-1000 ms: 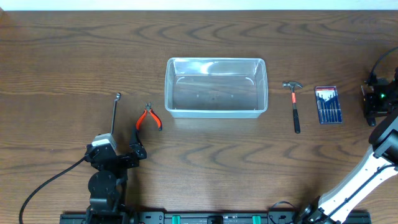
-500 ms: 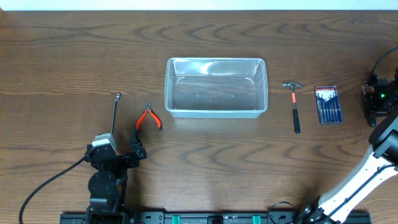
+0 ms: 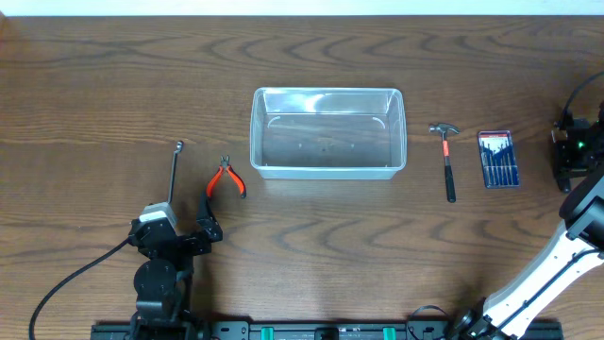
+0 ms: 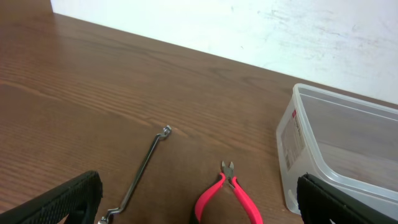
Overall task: Pack container
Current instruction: 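Lift the screwdriver and carry it over the clear container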
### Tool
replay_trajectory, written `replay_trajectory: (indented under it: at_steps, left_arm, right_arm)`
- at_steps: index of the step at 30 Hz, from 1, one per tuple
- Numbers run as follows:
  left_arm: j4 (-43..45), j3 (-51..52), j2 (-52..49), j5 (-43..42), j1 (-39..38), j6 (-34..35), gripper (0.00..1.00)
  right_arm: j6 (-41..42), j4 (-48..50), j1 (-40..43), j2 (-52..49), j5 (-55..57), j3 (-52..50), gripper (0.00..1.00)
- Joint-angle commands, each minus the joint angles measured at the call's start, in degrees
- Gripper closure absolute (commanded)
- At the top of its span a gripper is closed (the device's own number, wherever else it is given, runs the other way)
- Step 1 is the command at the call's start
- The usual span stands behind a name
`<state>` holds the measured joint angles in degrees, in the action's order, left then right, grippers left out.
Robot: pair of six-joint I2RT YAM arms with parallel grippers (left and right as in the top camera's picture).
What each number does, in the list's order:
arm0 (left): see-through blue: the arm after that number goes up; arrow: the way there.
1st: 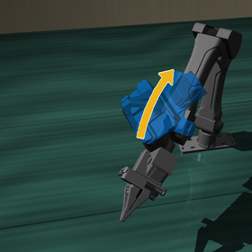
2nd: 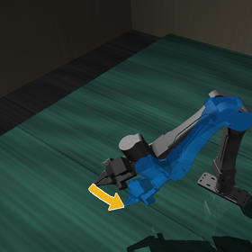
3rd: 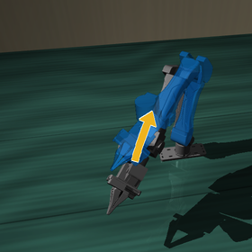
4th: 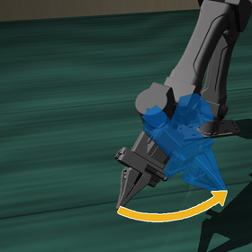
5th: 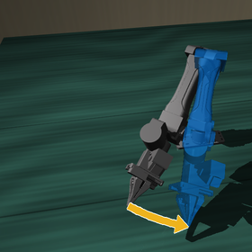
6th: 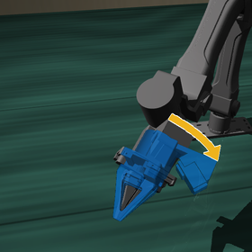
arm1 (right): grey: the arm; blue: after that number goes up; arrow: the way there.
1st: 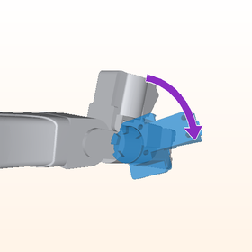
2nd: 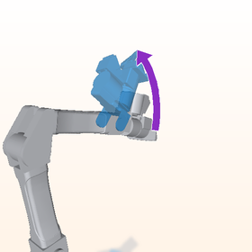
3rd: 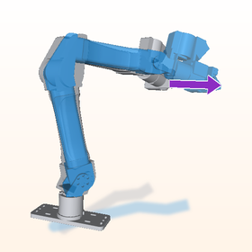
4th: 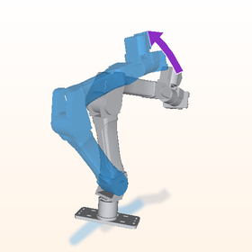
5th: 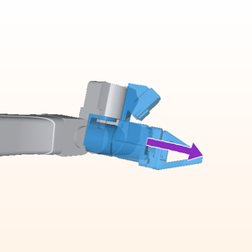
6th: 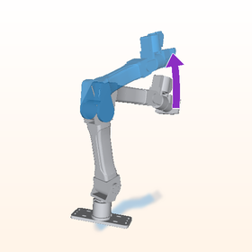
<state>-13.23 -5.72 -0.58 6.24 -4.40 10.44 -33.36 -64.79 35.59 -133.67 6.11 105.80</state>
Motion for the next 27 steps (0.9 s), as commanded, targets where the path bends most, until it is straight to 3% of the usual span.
replay_trajectory:
  at_steps: [1,19,27]
  left_arm:
    - [-0.59,1.42,0.35,0.48,-0.28,-0.79,0.02]
    - [-0.59,1.42,0.35,0.48,-0.28,-0.79,0.02]
    - [-0.59,1.42,0.35,0.48,-0.28,-0.79,0.02]
  right_arm:
    - [1.44,-0.44,-1.46,-1.44,-0.55,1.95,0.99]
    - [1.46,-13.92,-10.73,-1.40,-4.63,28.33,0.99]
    - [1.38,-15.28,-14.53,-0.46,-4.85,31.36,0.99]
